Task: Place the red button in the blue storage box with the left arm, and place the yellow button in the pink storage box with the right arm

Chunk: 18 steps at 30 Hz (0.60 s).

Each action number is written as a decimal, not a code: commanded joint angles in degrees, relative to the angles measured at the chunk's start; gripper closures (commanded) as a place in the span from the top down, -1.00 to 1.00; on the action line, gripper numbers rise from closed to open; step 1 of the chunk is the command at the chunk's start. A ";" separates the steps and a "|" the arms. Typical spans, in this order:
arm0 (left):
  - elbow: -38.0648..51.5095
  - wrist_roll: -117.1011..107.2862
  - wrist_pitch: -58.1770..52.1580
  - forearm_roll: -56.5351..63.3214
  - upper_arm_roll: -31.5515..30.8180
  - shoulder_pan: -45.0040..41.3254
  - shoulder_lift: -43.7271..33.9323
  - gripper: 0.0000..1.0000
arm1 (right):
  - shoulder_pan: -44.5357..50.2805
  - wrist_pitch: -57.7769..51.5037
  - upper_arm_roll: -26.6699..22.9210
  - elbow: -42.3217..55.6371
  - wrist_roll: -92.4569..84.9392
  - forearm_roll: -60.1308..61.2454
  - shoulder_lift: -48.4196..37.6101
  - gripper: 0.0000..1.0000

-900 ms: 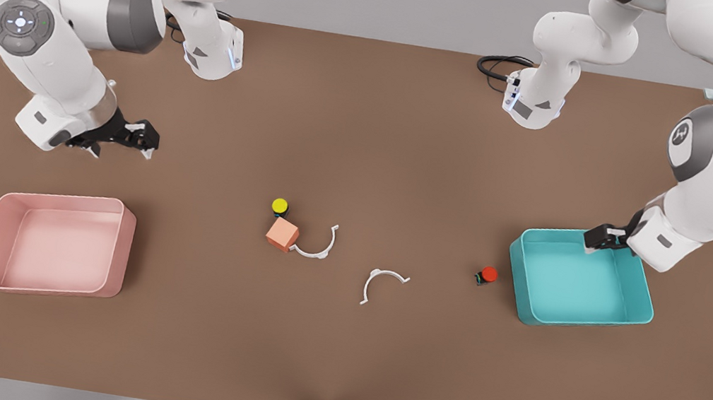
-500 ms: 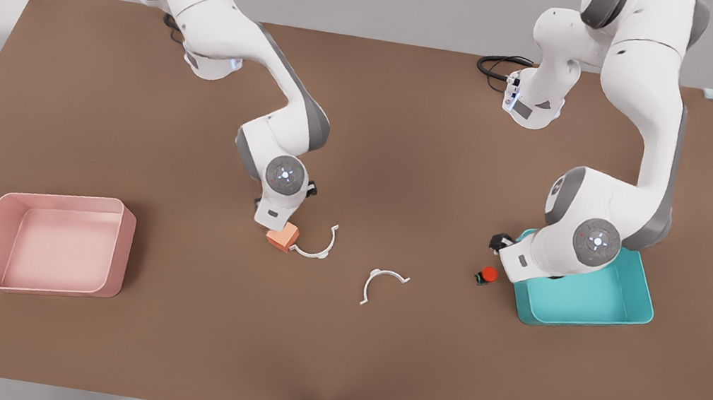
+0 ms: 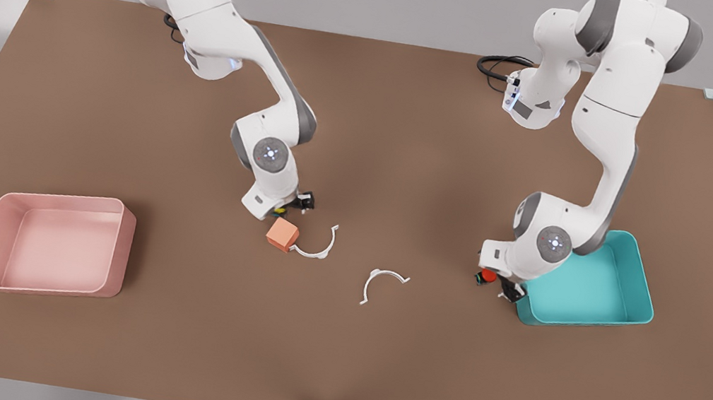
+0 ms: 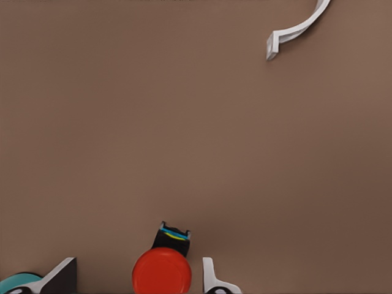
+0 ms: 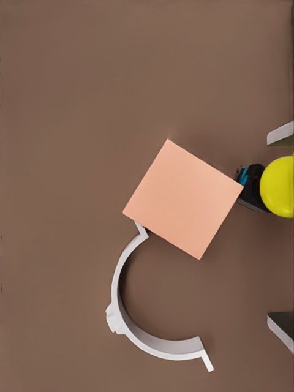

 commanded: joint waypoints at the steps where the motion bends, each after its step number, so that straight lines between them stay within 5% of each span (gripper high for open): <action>1: 0.01 26.88 7.23 0.07 -0.02 0.07 1.16 1.00 | -1.41 4.88 0.45 -1.08 15.69 -0.01 -0.73 1.00; 6: -1.22 26.96 7.23 0.07 0.06 0.51 2.74 0.99 | -3.08 6.46 3.87 -5.29 16.30 -0.01 -2.39 1.00; 7: -1.22 26.88 7.23 0.07 0.06 0.51 2.74 0.48 | -3.08 6.55 3.88 -6.35 16.30 -0.01 -3.19 1.00; 8: -1.22 26.88 7.14 0.07 0.06 0.59 2.65 0.29 | -3.08 6.72 4.23 -6.61 16.30 -0.01 -3.10 1.00; 18: -1.22 26.79 6.88 0.07 0.24 0.59 1.86 0.06 | -3.43 6.90 4.23 -7.41 16.30 -0.01 0.68 1.00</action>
